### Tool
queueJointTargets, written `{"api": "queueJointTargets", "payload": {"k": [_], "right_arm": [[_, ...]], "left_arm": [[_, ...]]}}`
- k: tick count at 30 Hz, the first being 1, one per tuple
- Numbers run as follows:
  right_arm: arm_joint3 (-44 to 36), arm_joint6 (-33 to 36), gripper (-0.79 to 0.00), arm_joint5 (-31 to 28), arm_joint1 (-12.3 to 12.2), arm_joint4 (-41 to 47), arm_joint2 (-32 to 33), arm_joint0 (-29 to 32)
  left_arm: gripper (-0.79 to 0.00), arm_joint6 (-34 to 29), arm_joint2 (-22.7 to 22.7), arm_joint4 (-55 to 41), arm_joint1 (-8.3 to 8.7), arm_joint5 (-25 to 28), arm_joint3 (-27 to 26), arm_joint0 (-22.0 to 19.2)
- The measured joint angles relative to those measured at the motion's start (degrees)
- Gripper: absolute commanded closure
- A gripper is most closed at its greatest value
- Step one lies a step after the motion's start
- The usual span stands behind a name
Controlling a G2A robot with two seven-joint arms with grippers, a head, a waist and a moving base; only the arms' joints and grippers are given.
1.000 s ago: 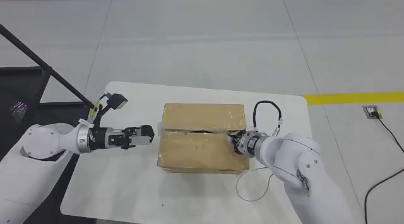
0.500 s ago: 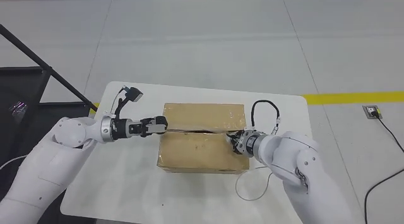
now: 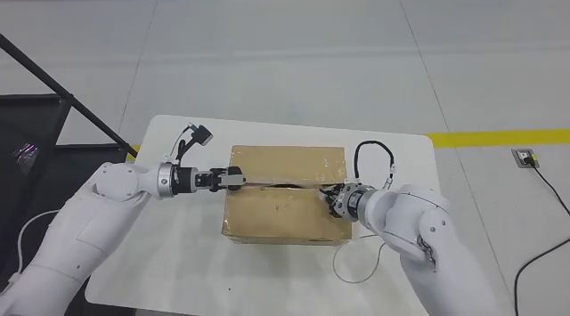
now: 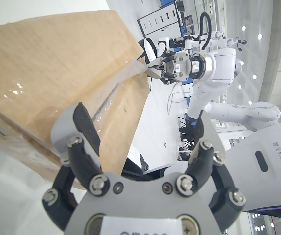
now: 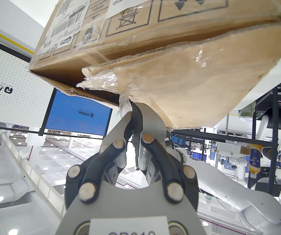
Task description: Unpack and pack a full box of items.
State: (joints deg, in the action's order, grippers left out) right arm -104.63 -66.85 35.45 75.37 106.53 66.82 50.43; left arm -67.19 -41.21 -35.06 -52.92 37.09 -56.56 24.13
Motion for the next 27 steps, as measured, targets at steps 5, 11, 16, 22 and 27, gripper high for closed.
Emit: {"api": "queueJointTargets", "payload": {"k": [5, 11, 16, 22, 27], "right_arm": [[0.14, -0.06, -0.065, -0.40, -0.13, 0.34, -0.18, -0.13], [0.15, -0.46, -0.354, -1.21, -0.27, 0.66, -0.35, -0.28], [-0.32, -0.71, -0.446, -1.71, -0.47, 0.90, 0.00, -0.09], [-0.81, -0.74, -0.526, -2.23, -0.69, 1.02, 0.24, 0.04], [-0.70, -0.43, -0.526, -2.41, -0.84, 1.03, 0.23, 0.02]], "left_arm": [[-0.785, -0.33, 0.19, -0.11, -0.57, -0.33, 1.54, -0.17], [-0.785, -0.48, 0.31, 0.05, -1.14, -0.48, 2.66, -0.32], [-0.785, -0.71, 0.17, 0.06, -1.44, -0.71, 3.13, -0.31], [-0.785, -0.93, 0.10, 0.20, -1.77, -0.93, 3.50, -0.22], [-0.785, -1.04, 0.04, 0.24, -2.09, -1.04, 3.68, -0.36]]}}
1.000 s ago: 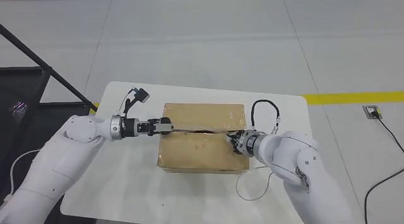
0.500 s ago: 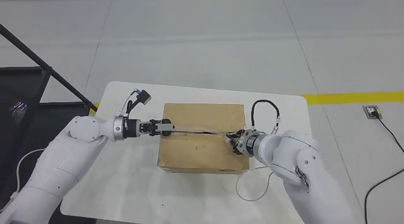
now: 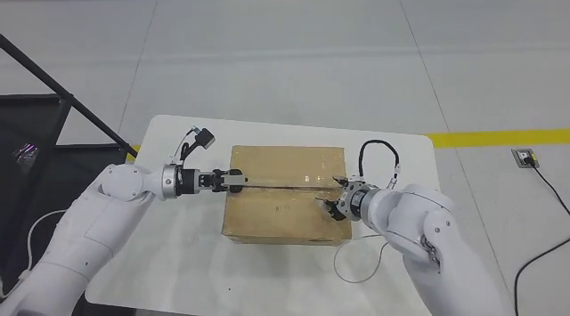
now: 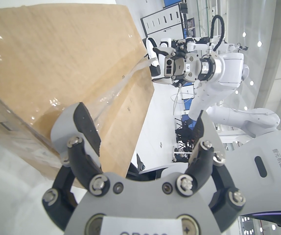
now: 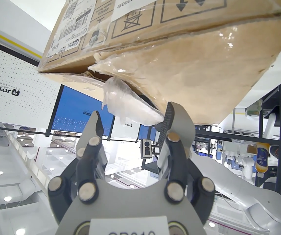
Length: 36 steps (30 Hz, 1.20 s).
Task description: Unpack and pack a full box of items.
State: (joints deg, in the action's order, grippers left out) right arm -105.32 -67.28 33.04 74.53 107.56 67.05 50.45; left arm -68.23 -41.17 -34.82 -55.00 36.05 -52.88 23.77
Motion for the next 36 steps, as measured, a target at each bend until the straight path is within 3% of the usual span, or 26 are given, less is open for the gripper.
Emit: {"api": "queueJointTargets", "payload": {"k": [14, 19, 23, 27, 30, 36], "right_arm": [[0.45, 0.82, -0.536, -0.26, -0.33, 0.63, -0.28, -0.62], [-0.93, 2.17, -0.597, -0.53, -0.61, 0.05, 0.45, 0.36], [-1.24, 2.49, -0.770, -0.28, -0.82, -0.07, 0.81, 0.92], [-1.28, 3.59, -0.785, -0.69, -0.98, -0.17, 1.36, 1.11], [-2.46, 6.51, -0.785, -1.53, -1.15, -0.95, 2.49, 1.75], [-6.63, 19.17, -0.785, -0.35, -1.79, -2.83, 6.12, 5.89]], "left_arm": [[-0.785, -0.26, -2.43, 0.05, 1.03, -0.26, -5.75, 1.61], [-0.785, 0.08, -1.25, -0.21, -0.02, 0.08, -4.18, 1.25], [-0.785, 0.30, -0.36, -0.41, -0.99, 0.29, -2.48, 0.46], [-0.785, 0.37, 0.38, -0.29, -1.81, 0.36, -1.00, -0.16], [-0.785, 0.32, 0.64, -0.40, -2.22, 0.33, -0.30, -0.36], [-0.785, 0.34, -0.11, -1.45, -2.21, 0.34, -1.12, -0.08]]}}
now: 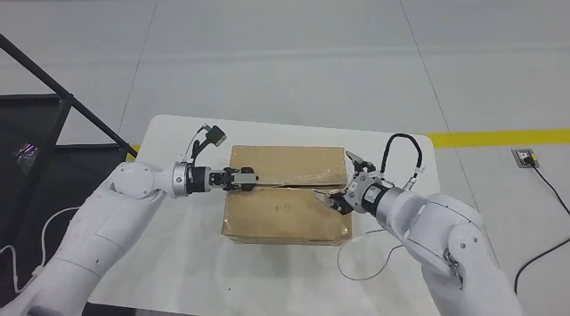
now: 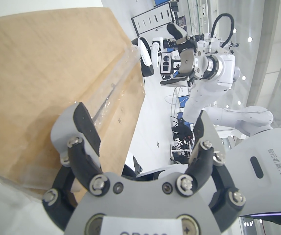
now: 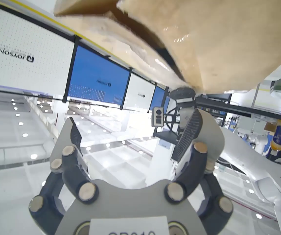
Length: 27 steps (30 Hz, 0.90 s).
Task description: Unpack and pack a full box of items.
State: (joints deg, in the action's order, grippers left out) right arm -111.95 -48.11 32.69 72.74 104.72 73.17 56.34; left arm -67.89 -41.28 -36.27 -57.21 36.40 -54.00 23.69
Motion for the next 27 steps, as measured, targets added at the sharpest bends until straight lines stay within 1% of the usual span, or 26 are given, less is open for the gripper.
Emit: {"api": "queueJointTargets", "payload": {"k": [3, 9, 15, 17, 18, 21, 22, 24, 25, 27], "right_arm": [[0.64, 4.06, -0.785, 1.24, -0.19, 0.80, 1.17, 0.45], [0.88, 4.31, -0.785, 1.24, -0.19, 1.04, 1.22, 0.43], [0.88, 4.31, -0.785, 1.24, -0.19, 1.04, 1.22, 0.43], [0.31, 5.83, -0.785, 1.94, -0.27, -0.35, 0.85, 0.46], [0.05, 7.95, -0.785, 2.96, -0.39, -2.40, 0.41, 0.29], [-0.65, 18.72, -0.785, 4.24, -0.75, -16.09, -2.57, -0.88], [-0.58, 23.92, -0.785, 3.51, -0.90, -22.45, -3.93, -1.33], [0.41, 32.64, -0.785, 1.34, -1.21, -31.12, -5.44, -1.58], [1.61, 39.14, -0.785, 0.08, -1.46, -35.62, -5.82, -1.65], [3.96, 47.35, -0.785, -0.42, -1.88, -40.99, -5.73, -2.01]], "left_arm": [[-0.785, 0.08, -1.09, -1.01, 0.43, 0.08, -1.26, 0.55], [-0.785, -0.18, -4.72, -2.46, 2.26, -0.17, -5.04, 2.71], [-0.785, -0.04, -10.65, -2.79, 5.26, -0.02, -9.17, 6.77], [-0.785, -0.44, -12.88, -3.19, 6.27, -0.43, -10.39, 8.21], [-0.785, -0.54, -13.75, -3.14, 6.67, -0.53, -10.90, 8.76], [-0.785, -0.65, -16.36, -2.40, 7.79, -0.65, -12.44, 10.36], [-0.785, -0.65, -17.29, -1.92, 8.18, -0.65, -12.86, 10.90], [-0.785, -0.56, -18.64, -1.32, 8.68, -0.56, -13.15, 11.63], [-0.785, -0.53, -19.46, -1.32, 8.93, -0.53, -13.23, 12.10], [-0.785, -0.67, -20.63, -1.45, 9.26, -0.87, -12.94, 12.72]]}}
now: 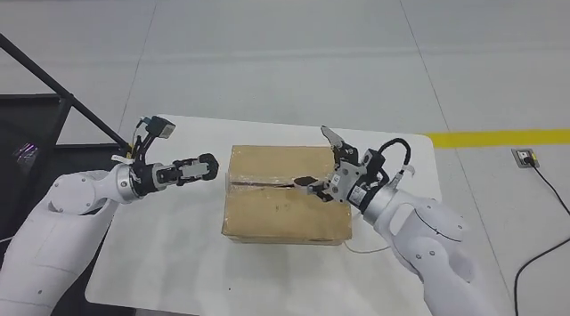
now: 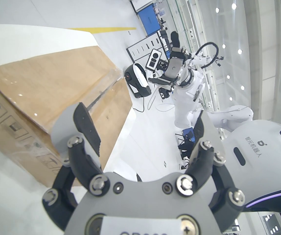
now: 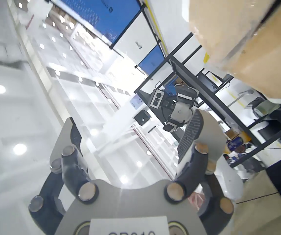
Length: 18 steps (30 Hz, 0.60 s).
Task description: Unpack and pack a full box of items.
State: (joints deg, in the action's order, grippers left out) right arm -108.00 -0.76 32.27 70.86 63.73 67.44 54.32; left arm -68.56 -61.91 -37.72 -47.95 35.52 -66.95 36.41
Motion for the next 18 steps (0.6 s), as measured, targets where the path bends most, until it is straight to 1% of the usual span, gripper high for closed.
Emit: {"api": "queueJointTargets", "payload": {"k": [1, 2, 4, 13, 15, 16, 18], "right_arm": [[1.23, 3.29, -0.785, 0.27, -0.13, -2.15, 0.09, -0.26], [1.47, 4.51, -0.785, 0.41, -0.15, -2.62, 0.11, -0.32], [1.29, 4.16, -0.785, 0.46, -0.13, -2.14, 0.11, -0.33], [0.99, 4.10, -0.785, 0.33, -0.12, -2.32, -0.25, -0.29], [1.35, 7.32, -0.785, 0.39, -0.15, -4.67, -2.08, -1.26], [2.78, 11.55, -0.785, -0.01, -0.28, -7.77, -3.44, -3.03], [5.73, 17.33, -0.785, -1.79, -0.56, -15.59, -5.42, -5.90]], "left_arm": [[-0.785, -0.26, -0.59, -0.17, 0.17, -0.81, 0.07, 0.33], [-0.785, -0.75, -0.80, -0.34, 0.24, -1.68, -0.04, 0.51], [-0.785, -1.11, -0.86, -0.47, 0.27, -2.32, -0.19, 0.61], [-0.785, -1.02, -0.81, -0.45, 0.26, -2.09, -0.18, 0.58], [-0.785, -1.00, -0.81, -0.44, 0.26, -2.10, -0.21, 0.60], [-0.785, -0.59, -0.78, -0.13, 0.23, -2.26, -0.69, 0.80], [-0.785, 0.72, -0.74, 1.16, 0.15, -2.53, -1.91, 1.08]]}}
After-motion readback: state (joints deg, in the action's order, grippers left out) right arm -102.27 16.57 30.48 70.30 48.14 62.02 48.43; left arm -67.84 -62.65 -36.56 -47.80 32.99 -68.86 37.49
